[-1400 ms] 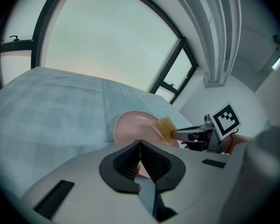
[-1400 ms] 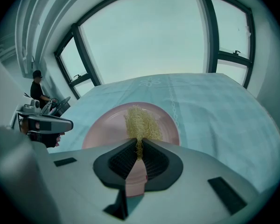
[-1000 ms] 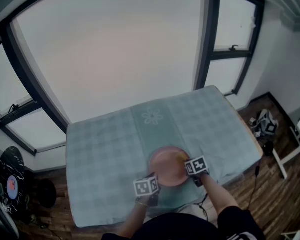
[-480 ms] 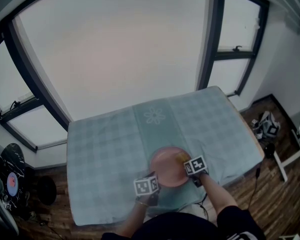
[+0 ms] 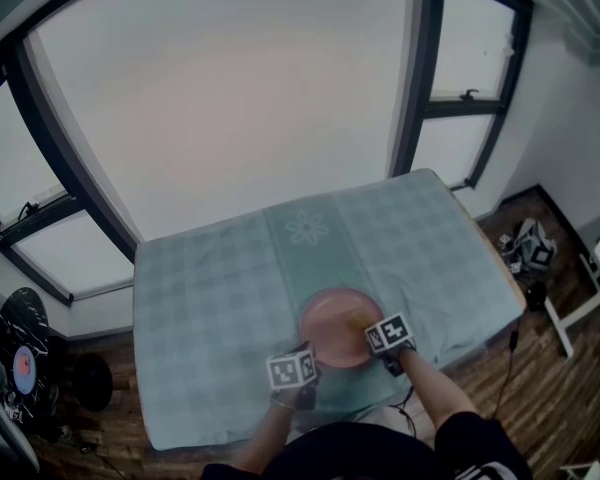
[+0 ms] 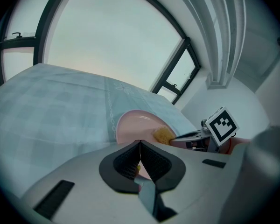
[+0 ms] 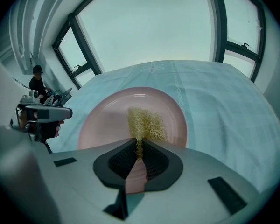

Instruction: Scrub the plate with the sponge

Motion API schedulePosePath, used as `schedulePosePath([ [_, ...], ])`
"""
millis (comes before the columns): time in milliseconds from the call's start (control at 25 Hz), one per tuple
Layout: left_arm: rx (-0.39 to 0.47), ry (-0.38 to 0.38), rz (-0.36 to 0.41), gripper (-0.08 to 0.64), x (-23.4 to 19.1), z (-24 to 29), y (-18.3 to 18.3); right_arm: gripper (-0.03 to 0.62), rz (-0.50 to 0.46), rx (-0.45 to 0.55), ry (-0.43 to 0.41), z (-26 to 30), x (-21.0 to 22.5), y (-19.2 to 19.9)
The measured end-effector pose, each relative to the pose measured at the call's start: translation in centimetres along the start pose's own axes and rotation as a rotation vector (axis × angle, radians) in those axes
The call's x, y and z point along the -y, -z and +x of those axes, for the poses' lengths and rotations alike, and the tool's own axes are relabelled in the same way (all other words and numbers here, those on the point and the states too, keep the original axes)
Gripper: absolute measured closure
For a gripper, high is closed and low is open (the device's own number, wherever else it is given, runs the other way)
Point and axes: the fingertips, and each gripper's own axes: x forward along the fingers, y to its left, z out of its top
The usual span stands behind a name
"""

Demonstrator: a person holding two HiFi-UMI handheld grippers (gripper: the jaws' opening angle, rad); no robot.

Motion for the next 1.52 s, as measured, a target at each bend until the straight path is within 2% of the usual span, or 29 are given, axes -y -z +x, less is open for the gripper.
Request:
schedulePosePath([
  [1080,-0.004,0.03,0.034,0.552,-0.7,-3.0,2.0,0.557,0.026,0.001,-0.029,-0.8,-5.8,3.8],
  [1400,-0.009,0.034,0.033,0.552,-0.7,-4.0,3.0,0.557,0.036,0.048,-0.011,-1.5,-6.8,4.4],
  [1520,-0.007,0.032,0.026,0.552,-1.1,-4.7,3.5,0.557,0.069,0.1,0.015,-2.0,-6.8,4.0],
])
